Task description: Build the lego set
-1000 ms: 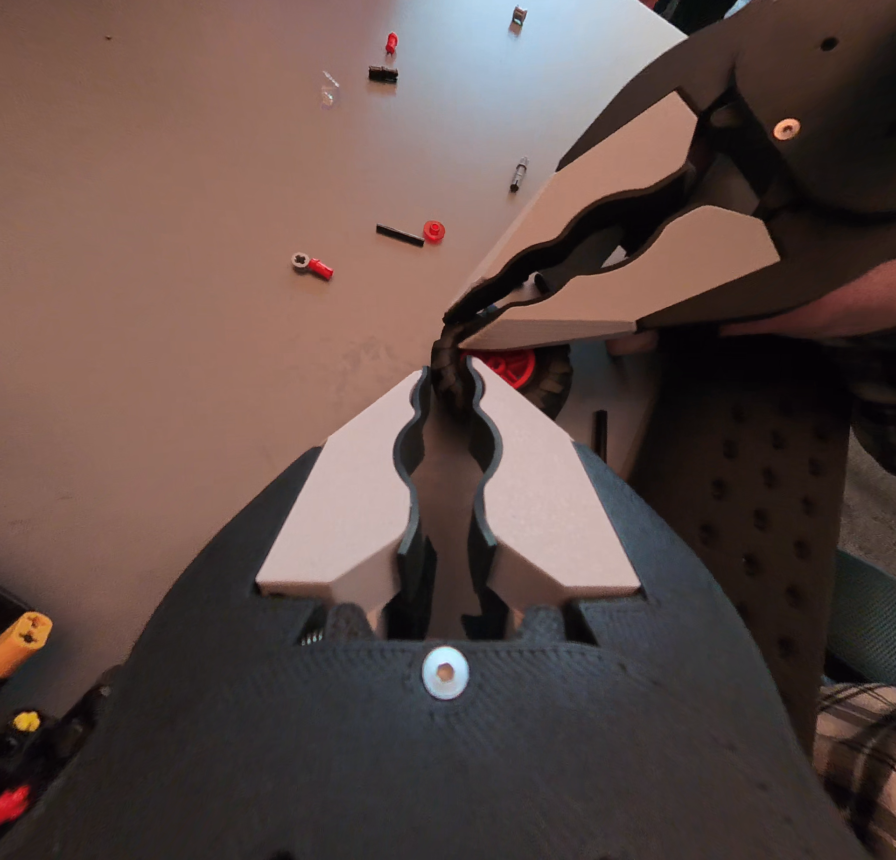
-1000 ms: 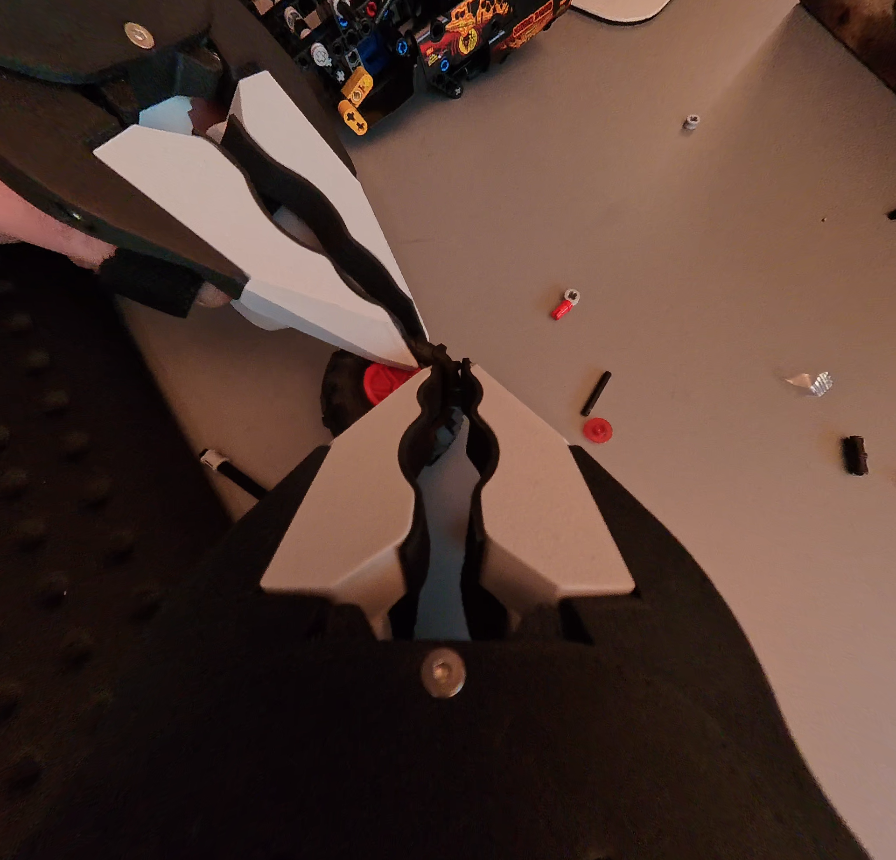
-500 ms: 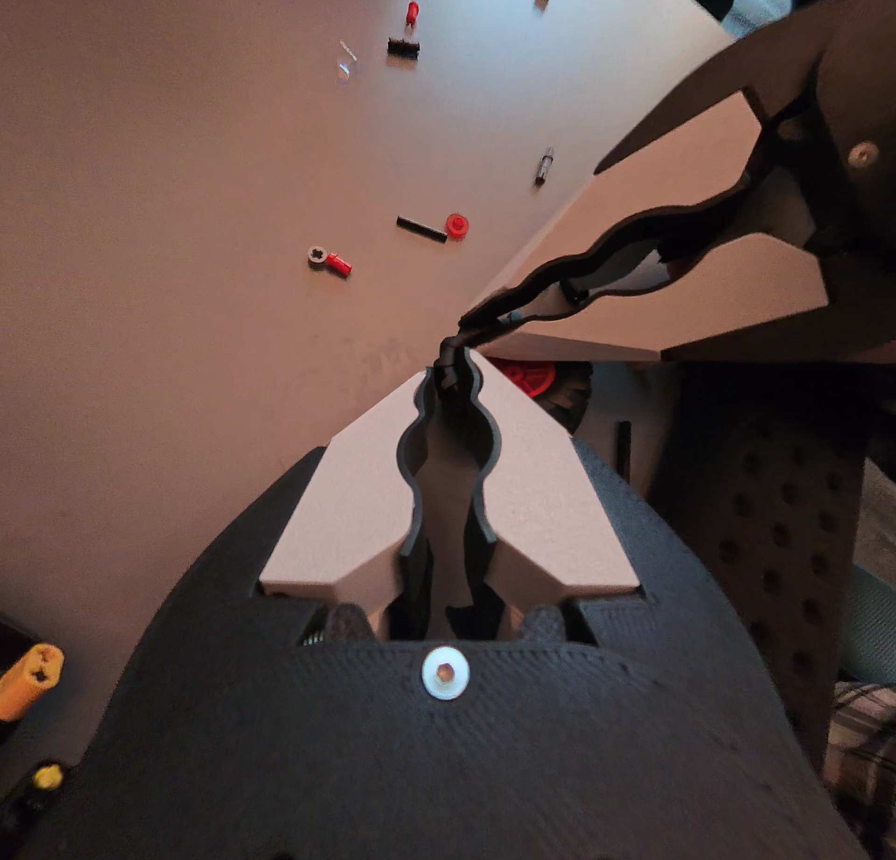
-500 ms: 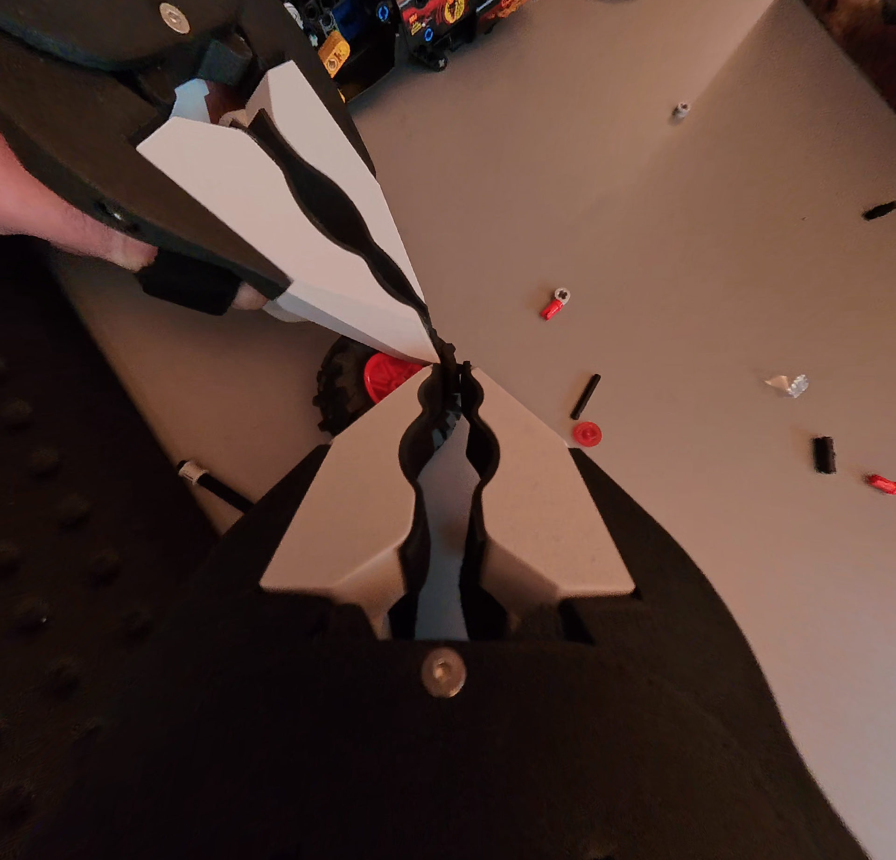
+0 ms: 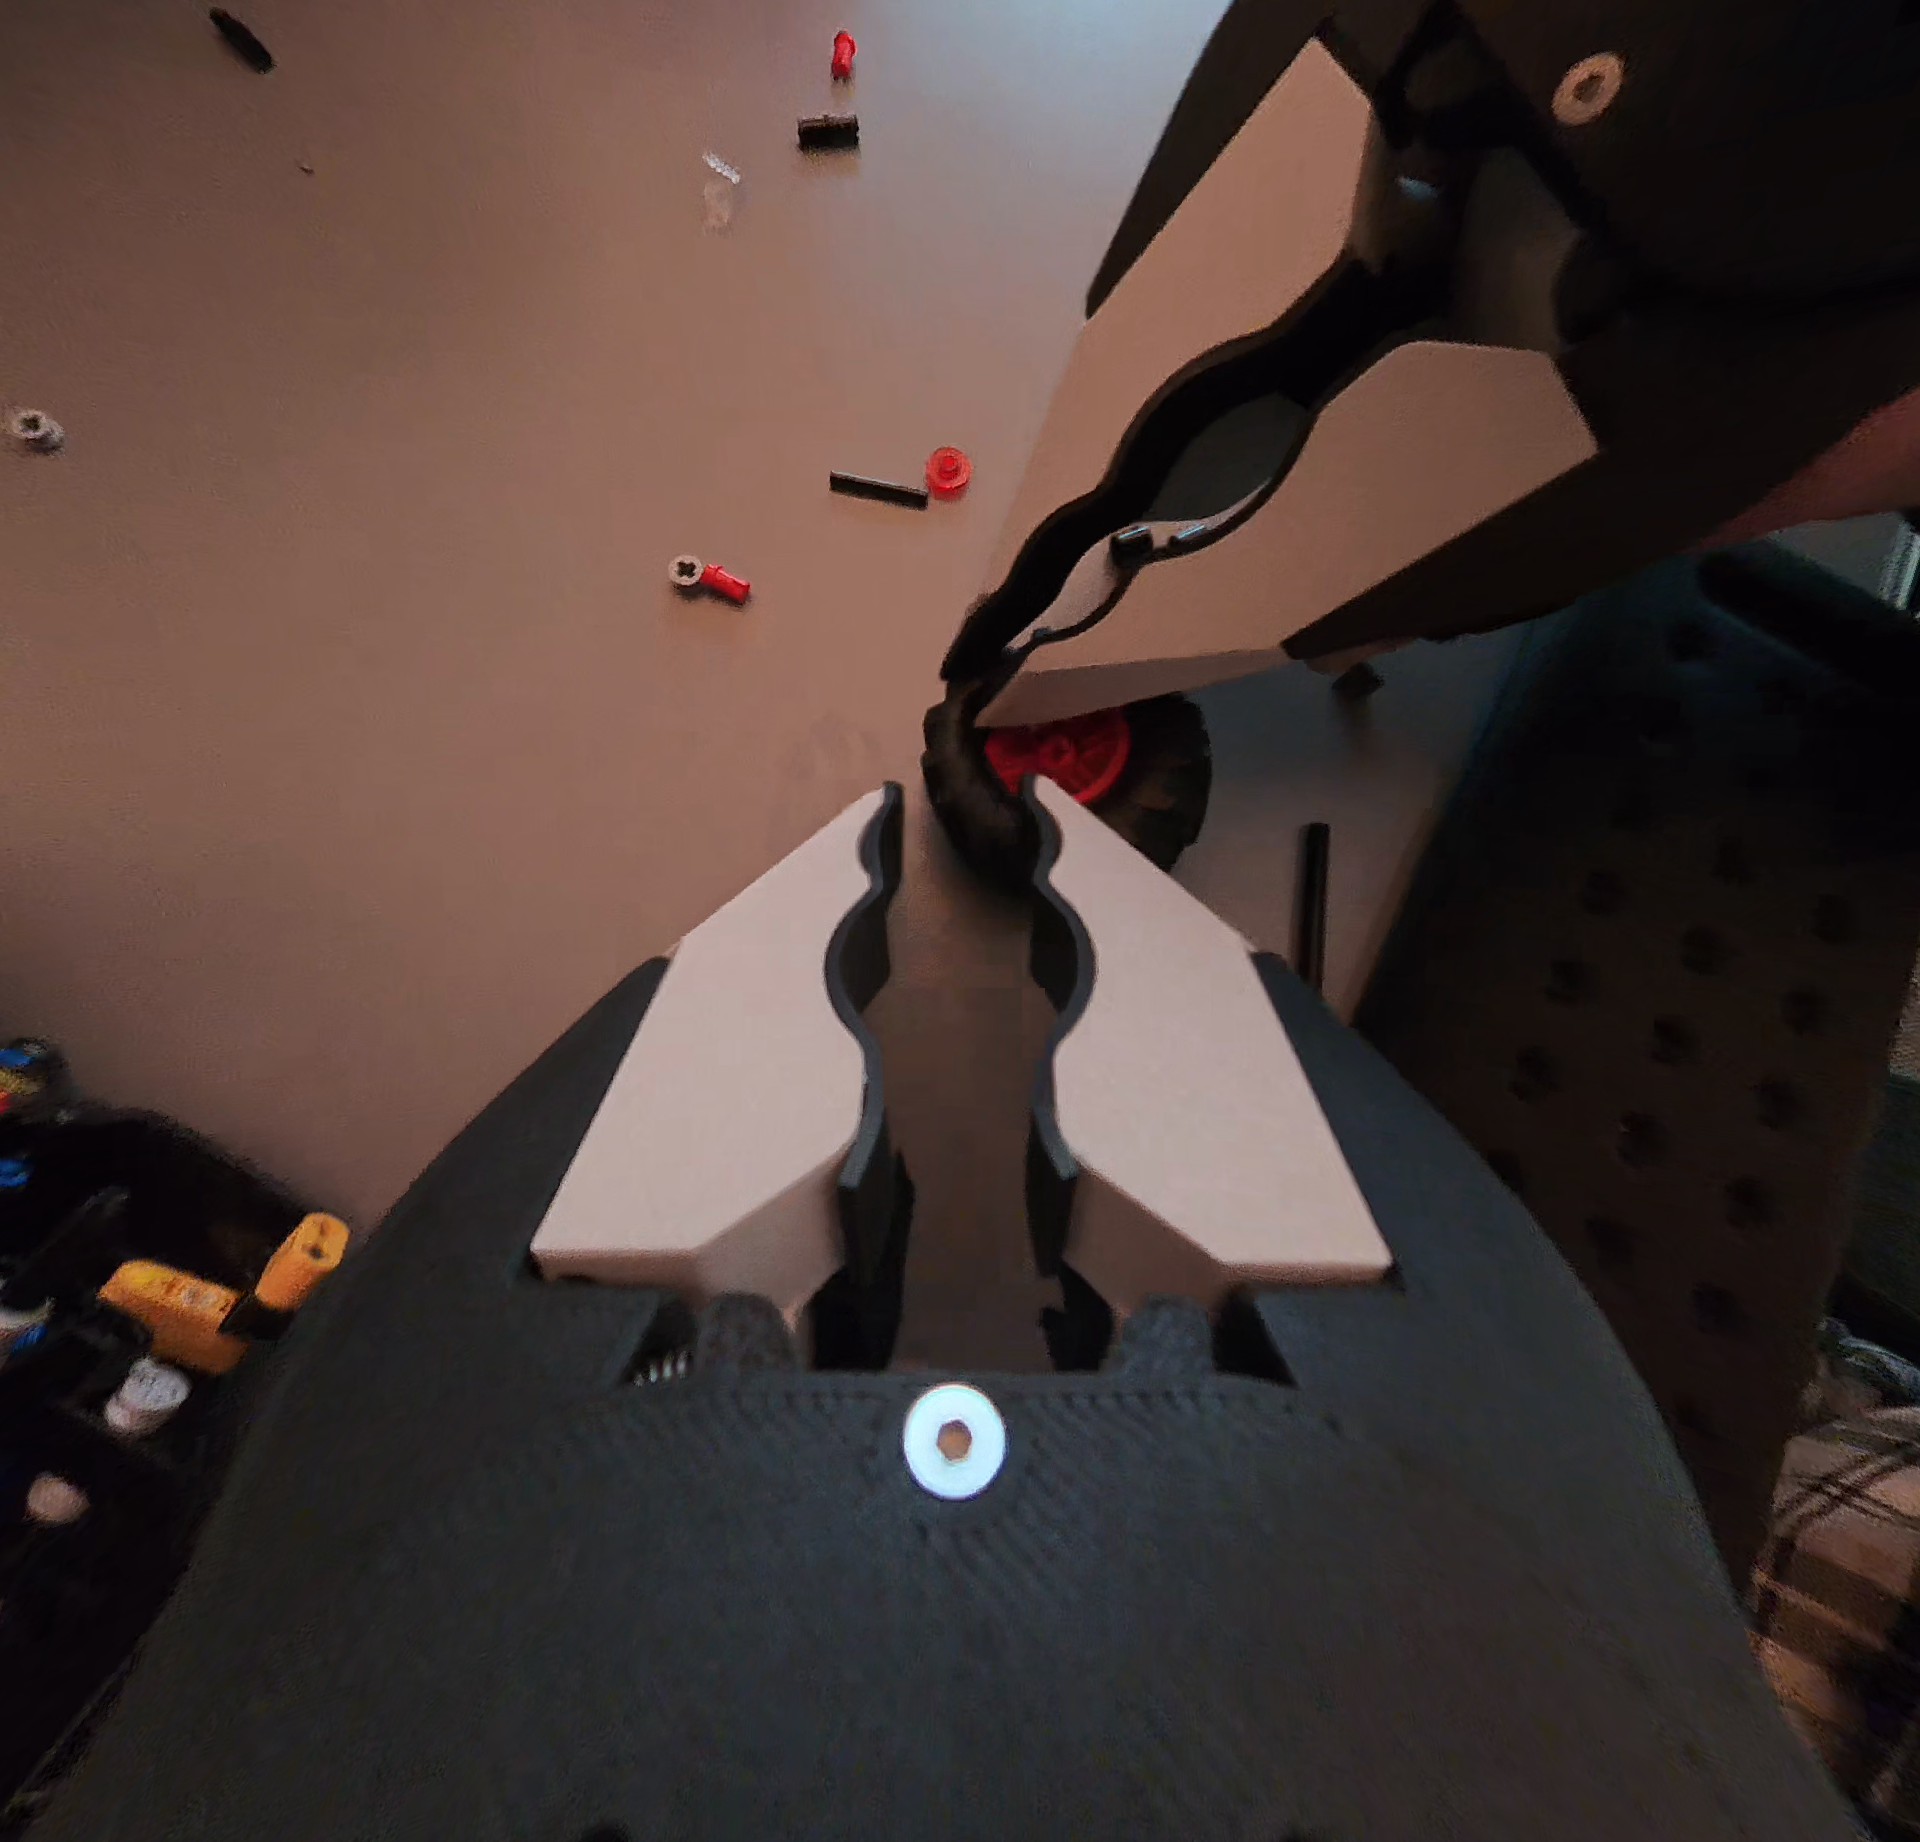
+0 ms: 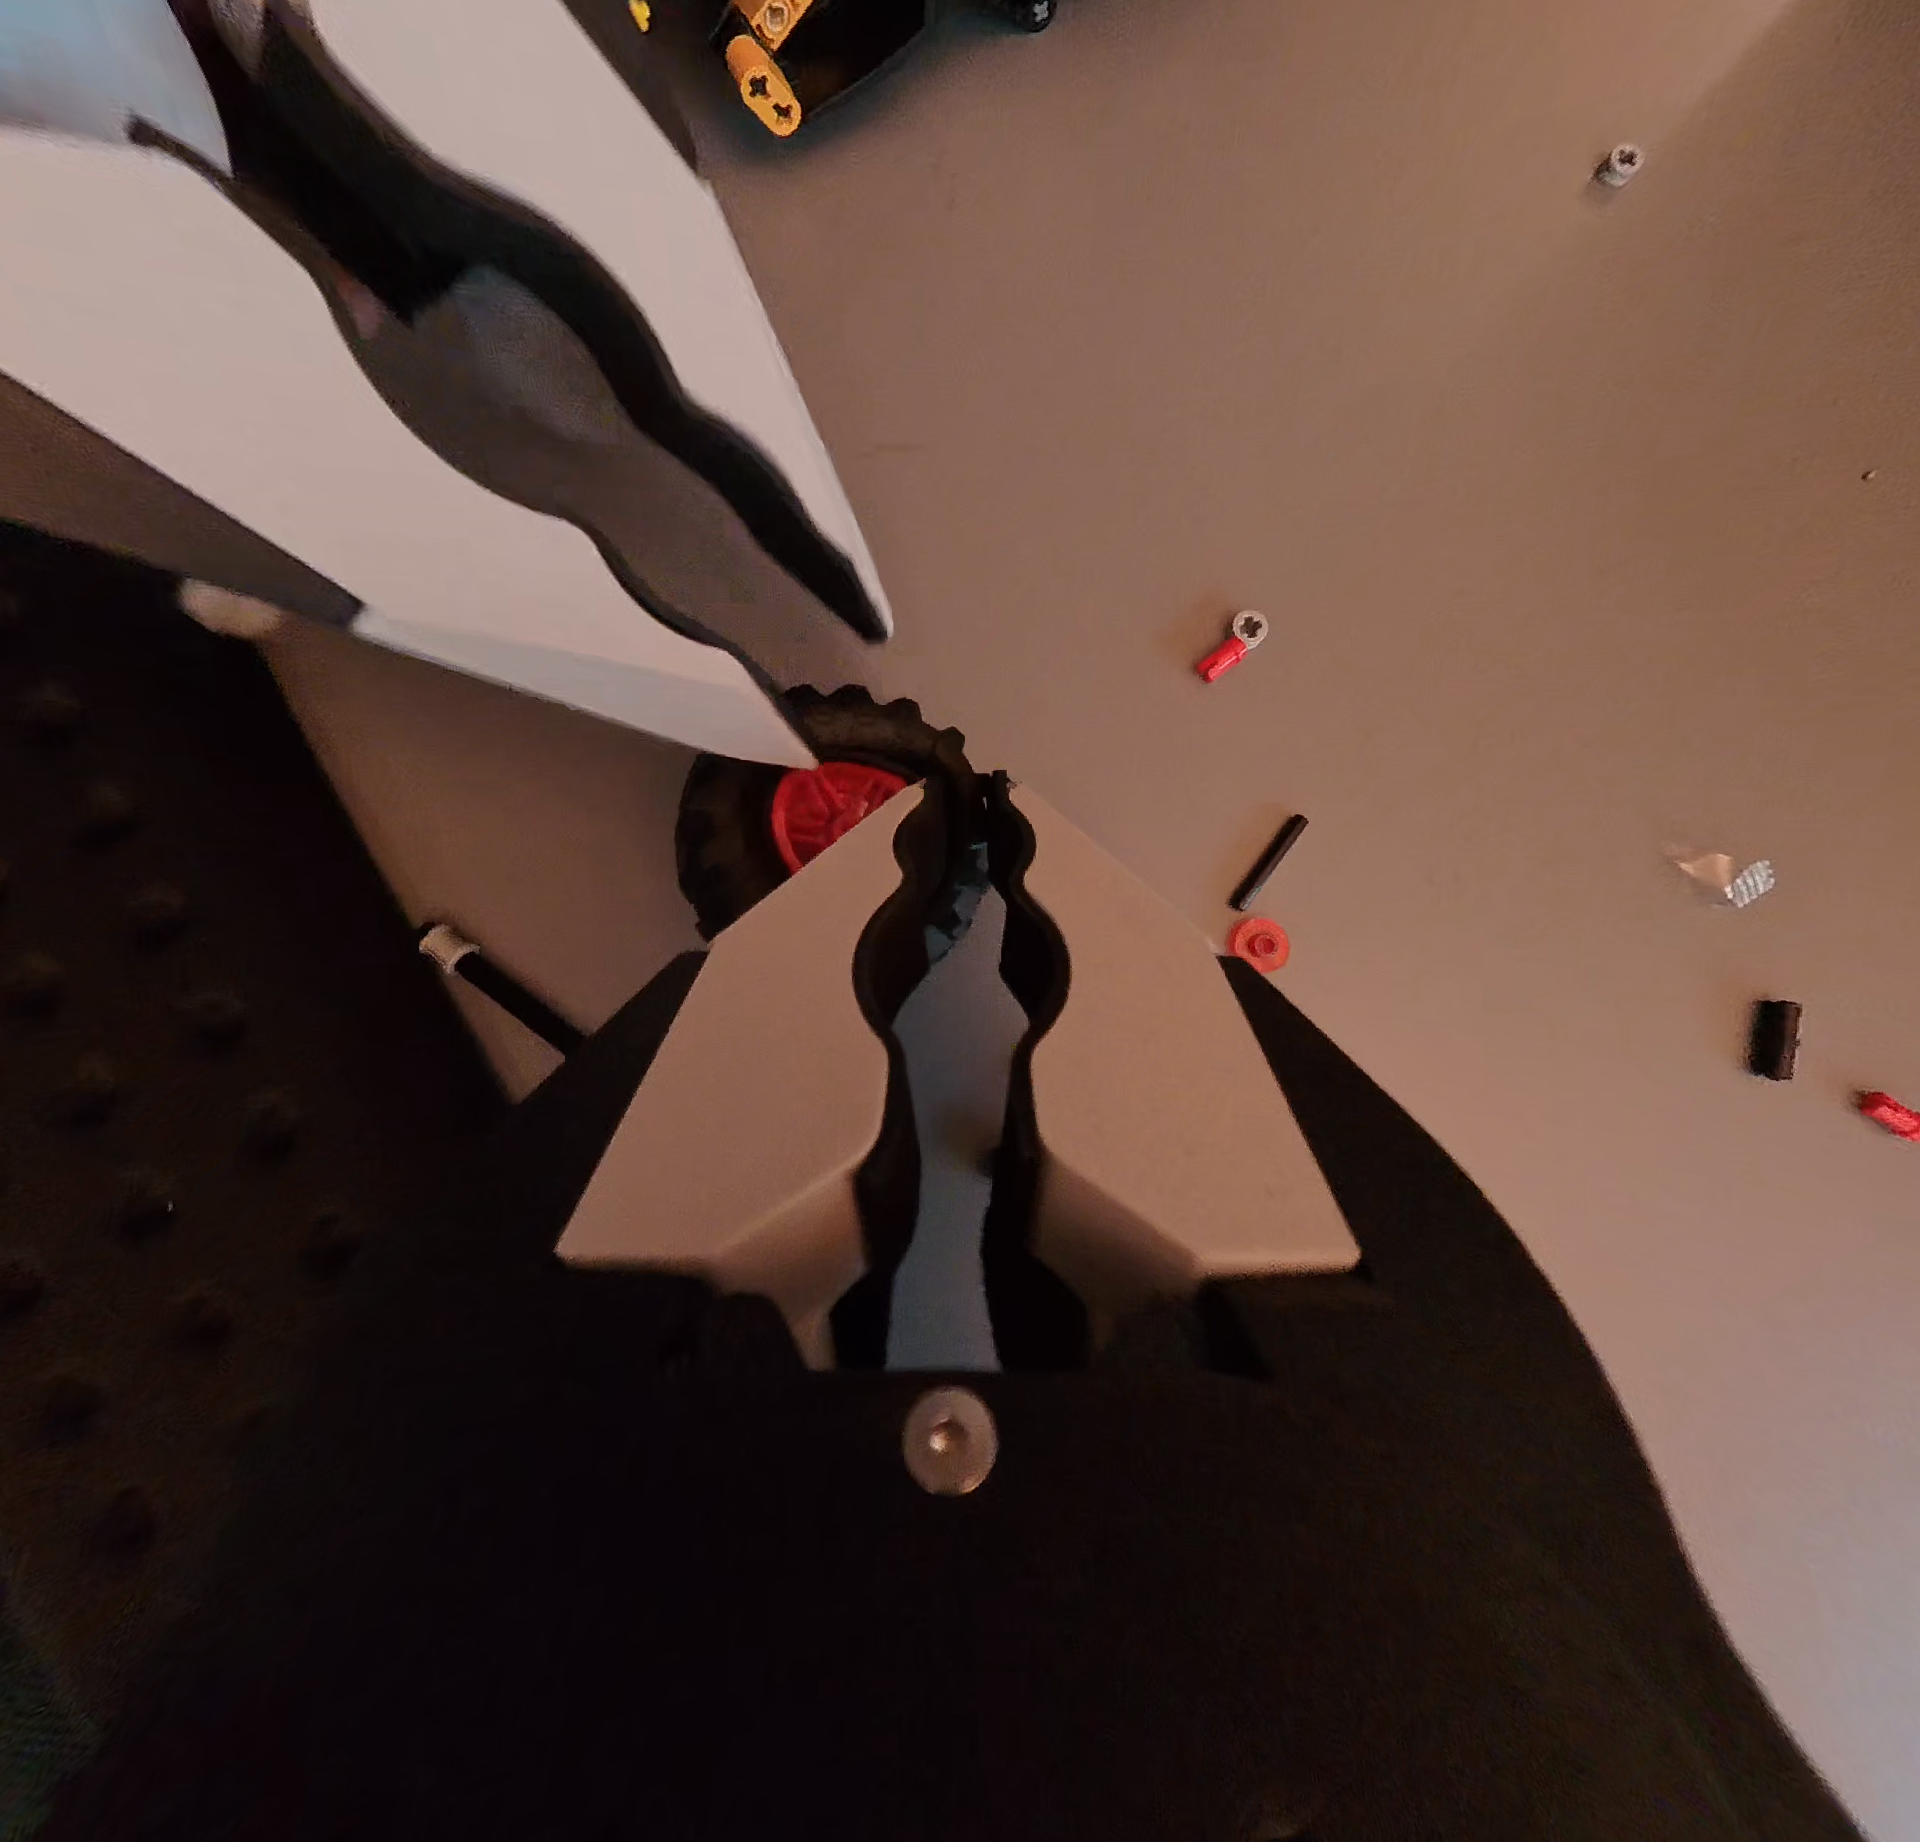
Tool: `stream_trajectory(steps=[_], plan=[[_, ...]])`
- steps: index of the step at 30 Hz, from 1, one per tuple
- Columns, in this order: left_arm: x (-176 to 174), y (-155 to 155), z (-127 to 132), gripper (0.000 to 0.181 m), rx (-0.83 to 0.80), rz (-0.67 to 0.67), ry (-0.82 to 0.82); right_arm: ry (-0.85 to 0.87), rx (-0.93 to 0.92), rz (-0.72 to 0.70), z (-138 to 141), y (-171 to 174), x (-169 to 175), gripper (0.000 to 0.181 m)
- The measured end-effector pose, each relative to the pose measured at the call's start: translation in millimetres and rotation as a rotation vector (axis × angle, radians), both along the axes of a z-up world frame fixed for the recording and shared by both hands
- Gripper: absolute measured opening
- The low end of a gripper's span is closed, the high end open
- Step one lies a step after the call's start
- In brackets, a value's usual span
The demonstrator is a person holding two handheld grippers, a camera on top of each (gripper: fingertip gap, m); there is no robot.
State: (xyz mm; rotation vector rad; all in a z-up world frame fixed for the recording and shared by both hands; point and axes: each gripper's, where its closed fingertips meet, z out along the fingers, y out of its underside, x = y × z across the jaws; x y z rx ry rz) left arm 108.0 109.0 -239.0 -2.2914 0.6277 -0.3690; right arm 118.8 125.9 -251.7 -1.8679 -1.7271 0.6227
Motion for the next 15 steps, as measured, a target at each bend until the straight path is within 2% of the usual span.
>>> stream_trajectory(steps=[1,3,10,15], plan=[[-2,-1,1,0.026,0.001,0.003,-0.009,-0.003,0.007,0.004,0,0,0,0.008],[2,-4,0,0.02,-0.011,-0.007,-0.047,-0.033,0.018,0.02,0,-1,0,0.007],[6,0,-11,0.021,0.074,-0.033,0.084,-0.168,-0.051,0.1,0,-4,1,0.007],[8,-1,-12,0.022,0.138,-0.049,0.111,-0.244,-0.144,0.156,-2,-6,2,0.007]])
